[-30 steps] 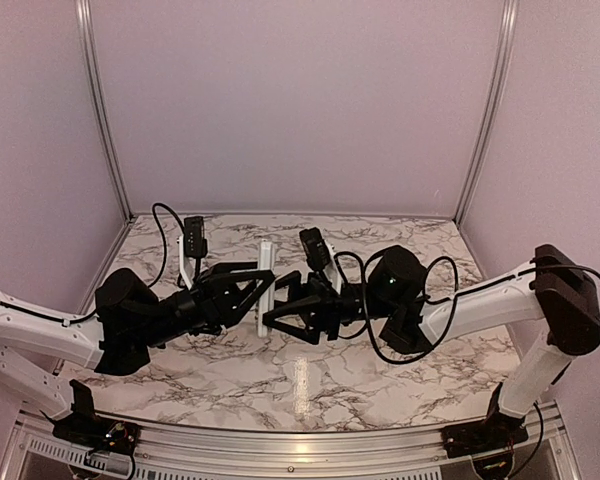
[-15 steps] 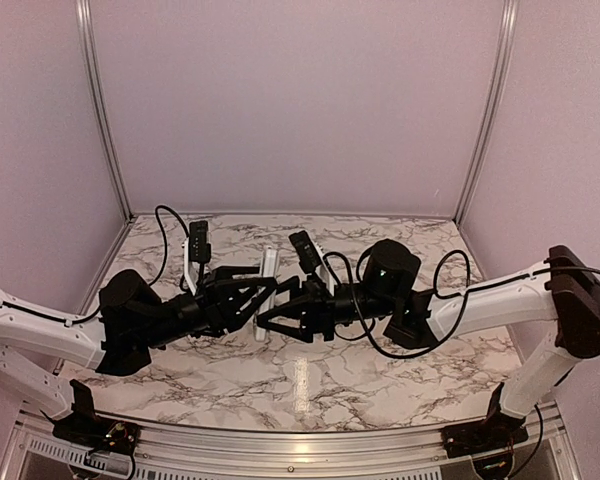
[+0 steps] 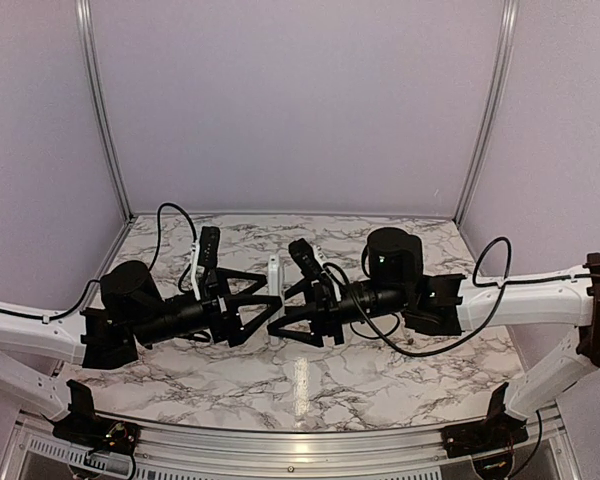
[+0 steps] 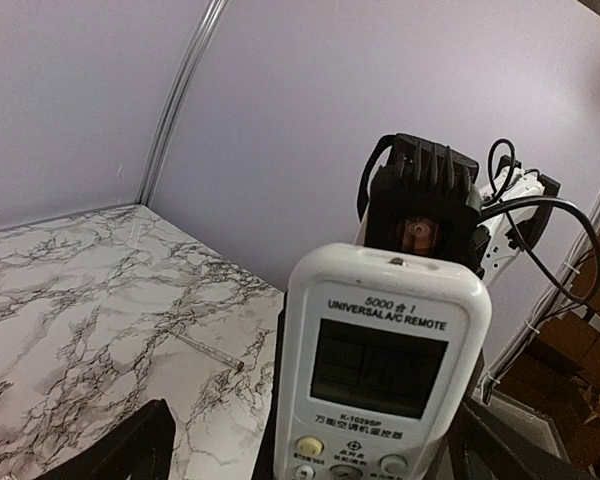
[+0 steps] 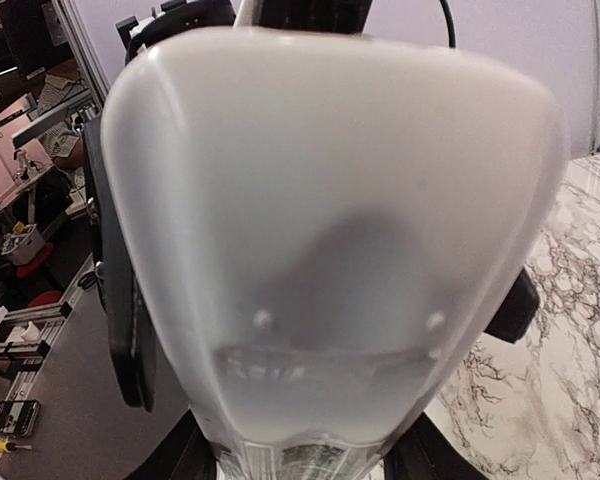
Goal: Unload the batteries from the remote control
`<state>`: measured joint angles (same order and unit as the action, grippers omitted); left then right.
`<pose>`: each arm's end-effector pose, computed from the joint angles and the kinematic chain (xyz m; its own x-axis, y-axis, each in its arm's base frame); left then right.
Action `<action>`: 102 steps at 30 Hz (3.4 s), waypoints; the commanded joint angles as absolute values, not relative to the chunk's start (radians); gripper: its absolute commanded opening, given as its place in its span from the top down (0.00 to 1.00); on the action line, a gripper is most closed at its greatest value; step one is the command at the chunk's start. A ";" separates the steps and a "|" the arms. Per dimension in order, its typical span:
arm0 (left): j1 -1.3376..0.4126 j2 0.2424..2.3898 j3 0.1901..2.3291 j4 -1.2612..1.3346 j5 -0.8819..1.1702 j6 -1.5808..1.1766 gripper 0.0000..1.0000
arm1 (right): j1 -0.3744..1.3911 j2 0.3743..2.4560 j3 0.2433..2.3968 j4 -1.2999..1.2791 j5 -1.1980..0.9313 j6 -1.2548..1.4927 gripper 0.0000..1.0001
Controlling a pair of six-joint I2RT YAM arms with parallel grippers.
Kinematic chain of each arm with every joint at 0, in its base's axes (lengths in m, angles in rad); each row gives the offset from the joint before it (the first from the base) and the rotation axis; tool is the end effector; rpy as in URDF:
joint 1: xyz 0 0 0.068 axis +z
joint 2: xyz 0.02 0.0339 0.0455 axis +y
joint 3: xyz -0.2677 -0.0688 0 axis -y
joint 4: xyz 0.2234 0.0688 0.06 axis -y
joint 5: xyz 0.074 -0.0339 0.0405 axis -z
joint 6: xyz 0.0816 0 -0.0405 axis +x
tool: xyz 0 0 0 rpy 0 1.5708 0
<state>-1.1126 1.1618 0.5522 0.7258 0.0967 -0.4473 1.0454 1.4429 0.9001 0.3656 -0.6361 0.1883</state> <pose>0.1191 -0.2593 0.2984 -0.3582 -0.2470 -0.9004 0.8653 0.2744 -0.4195 0.1314 0.3233 0.2904 -0.2720 -0.1690 -0.9473 -0.9552 -0.0721 0.2871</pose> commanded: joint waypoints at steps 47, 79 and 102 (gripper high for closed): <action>-1.109 1.112 0.708 0.428 0.189 -0.142 1.00 | 1.001 1.282 0.789 0.229 -0.581 0.138 0.02; -1.105 1.216 0.614 1.071 0.423 0.101 1.00 | 0.897 1.421 0.584 1.315 -0.723 1.205 0.02; -1.049 1.340 0.628 1.328 0.568 0.031 1.00 | 1.011 1.494 0.723 1.362 -0.819 1.200 0.46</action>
